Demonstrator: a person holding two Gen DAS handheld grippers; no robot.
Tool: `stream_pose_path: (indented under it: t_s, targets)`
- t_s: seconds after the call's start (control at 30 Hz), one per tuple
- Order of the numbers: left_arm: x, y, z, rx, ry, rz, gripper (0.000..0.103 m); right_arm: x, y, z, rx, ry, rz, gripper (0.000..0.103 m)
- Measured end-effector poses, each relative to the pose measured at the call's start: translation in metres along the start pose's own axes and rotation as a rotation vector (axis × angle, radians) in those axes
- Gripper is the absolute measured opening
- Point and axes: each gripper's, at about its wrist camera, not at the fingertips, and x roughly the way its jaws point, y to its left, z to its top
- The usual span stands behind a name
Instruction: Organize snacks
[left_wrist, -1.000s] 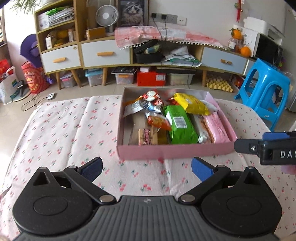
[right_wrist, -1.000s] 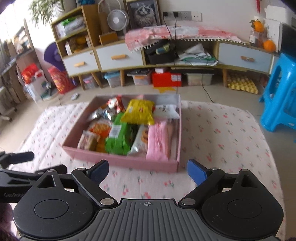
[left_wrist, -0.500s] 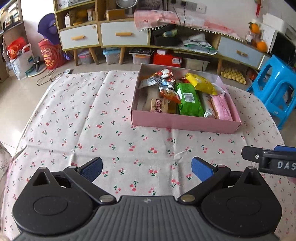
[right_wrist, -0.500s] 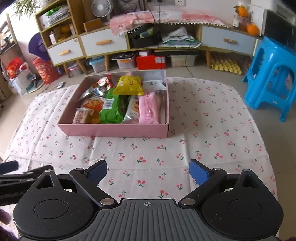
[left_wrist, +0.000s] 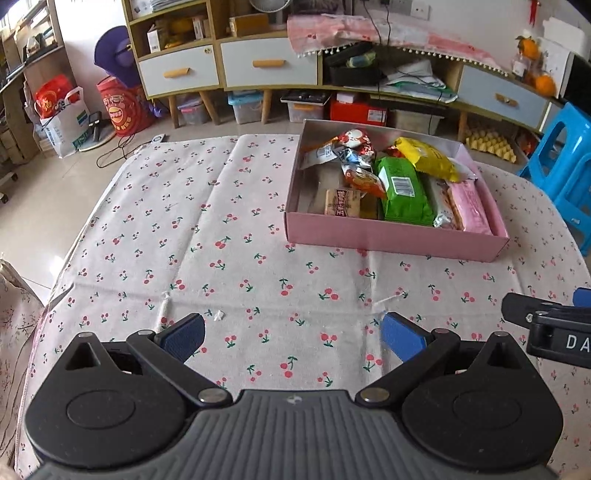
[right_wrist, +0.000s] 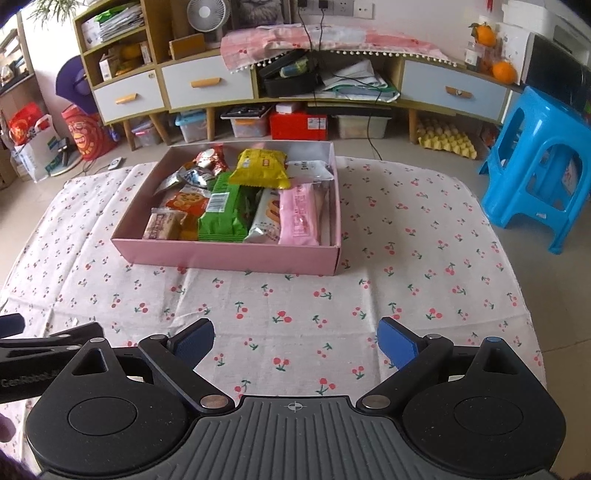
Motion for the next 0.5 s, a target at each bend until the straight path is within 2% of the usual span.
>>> stream_pose_path:
  t_s: [0.5]
  targets:
    - [-0.0038,-0.0011,-0.0033,0.007,0.016,0.018,0.103,0.0009,0.0083,-0.0050,-0.047,0.000,0.001,0.097]
